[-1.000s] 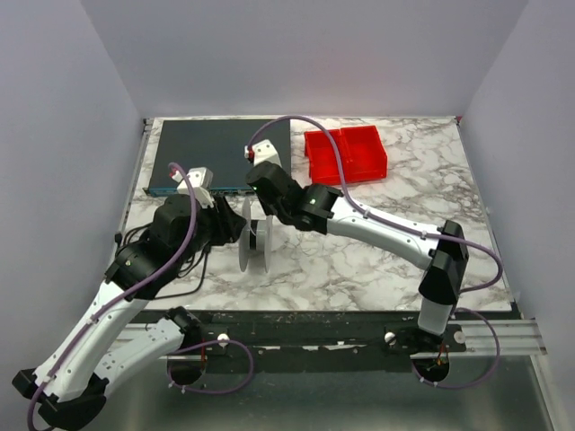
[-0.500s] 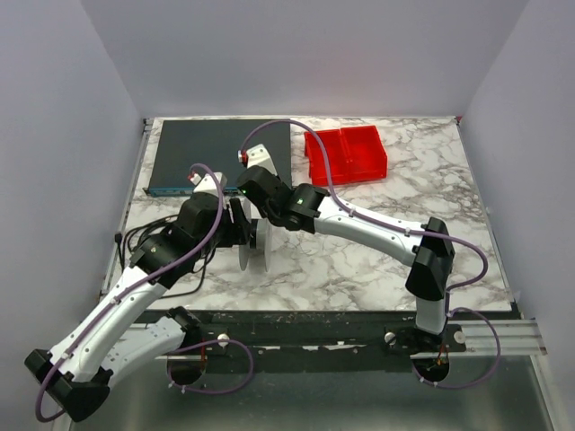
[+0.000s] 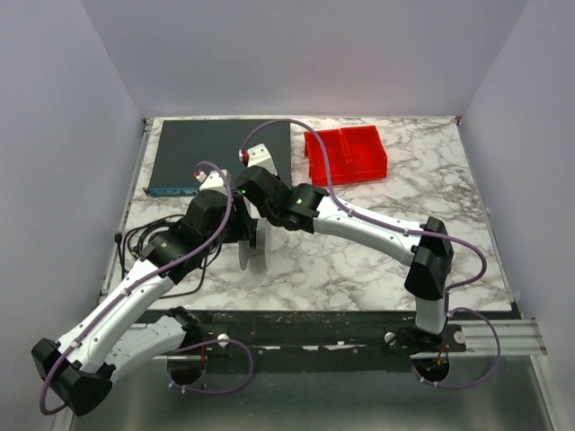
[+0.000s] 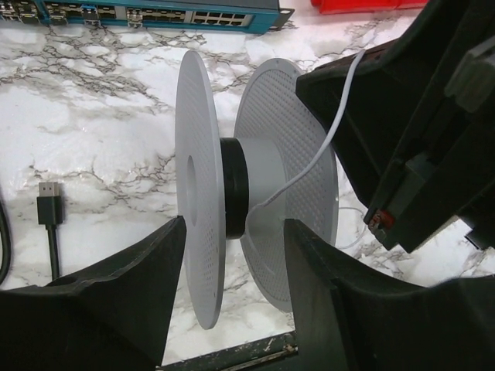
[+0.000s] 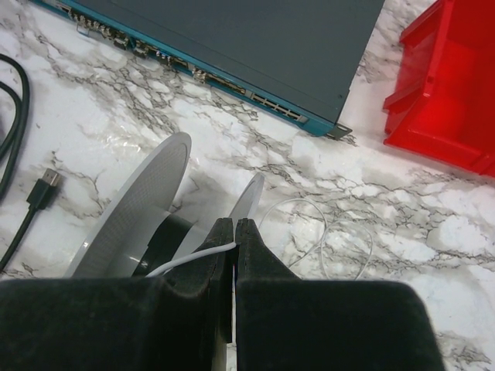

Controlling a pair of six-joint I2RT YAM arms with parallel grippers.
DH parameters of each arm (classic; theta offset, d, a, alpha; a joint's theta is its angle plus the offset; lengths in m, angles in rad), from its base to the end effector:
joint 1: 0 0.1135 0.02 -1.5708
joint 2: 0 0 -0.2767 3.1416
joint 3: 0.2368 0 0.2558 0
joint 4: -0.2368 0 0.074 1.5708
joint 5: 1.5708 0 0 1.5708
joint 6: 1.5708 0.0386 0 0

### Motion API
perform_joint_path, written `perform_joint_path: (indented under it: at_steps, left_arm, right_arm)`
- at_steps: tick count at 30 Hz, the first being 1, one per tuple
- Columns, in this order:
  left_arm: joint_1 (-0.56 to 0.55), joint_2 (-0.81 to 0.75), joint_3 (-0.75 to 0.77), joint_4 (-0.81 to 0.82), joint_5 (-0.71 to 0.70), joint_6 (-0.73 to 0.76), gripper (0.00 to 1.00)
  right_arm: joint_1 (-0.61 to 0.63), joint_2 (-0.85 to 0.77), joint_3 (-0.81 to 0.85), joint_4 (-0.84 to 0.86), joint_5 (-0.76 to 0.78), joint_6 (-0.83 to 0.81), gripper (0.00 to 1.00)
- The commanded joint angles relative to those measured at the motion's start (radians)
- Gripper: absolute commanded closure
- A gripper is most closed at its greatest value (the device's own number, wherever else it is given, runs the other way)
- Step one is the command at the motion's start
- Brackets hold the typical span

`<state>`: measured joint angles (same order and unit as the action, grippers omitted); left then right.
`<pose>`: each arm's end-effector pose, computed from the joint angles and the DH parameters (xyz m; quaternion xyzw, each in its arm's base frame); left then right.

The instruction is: Wrap the cables

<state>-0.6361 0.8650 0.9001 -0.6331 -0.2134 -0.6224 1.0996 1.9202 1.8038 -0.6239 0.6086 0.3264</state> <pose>0.1491 -0.0999 0.3299 -0.0438 0.8793 -0.1974 0.4312 0.2224 0.3880 0.3329 -0.2172 0.8541 0.0444 0.4705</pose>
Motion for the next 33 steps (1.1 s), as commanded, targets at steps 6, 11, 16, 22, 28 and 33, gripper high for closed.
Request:
perform_joint_path:
  at_steps: [6,11,16,22,28,33]
  left_arm:
    - [0.004,0.017,-0.05,0.062,-0.051,-0.027,0.51]
    - [0.005,0.023,-0.071,0.076,-0.055,-0.035,0.57]
    - [0.004,0.027,-0.075,0.079,-0.056,-0.037,0.64]
    - [0.005,0.029,-0.078,0.078,-0.061,-0.04,0.82]
    - [0.005,0.028,-0.064,0.071,-0.065,-0.032,1.0]
    - [0.004,0.017,-0.05,0.069,-0.055,-0.011,1.0]
  right_arm:
    - [0.011,0.037,-0.001,-0.046,-0.021,0.038,0.99]
    - [0.011,0.041,-0.009,-0.054,-0.021,0.045,0.99]
    - [0.012,0.045,-0.019,-0.057,-0.017,0.051,0.99]
    - [0.012,0.048,-0.026,-0.057,-0.018,0.055,0.99]
    - [0.011,0.044,-0.035,-0.053,-0.018,0.056,0.99]
    - [0.012,0.026,-0.047,-0.046,0.009,0.058,0.85]
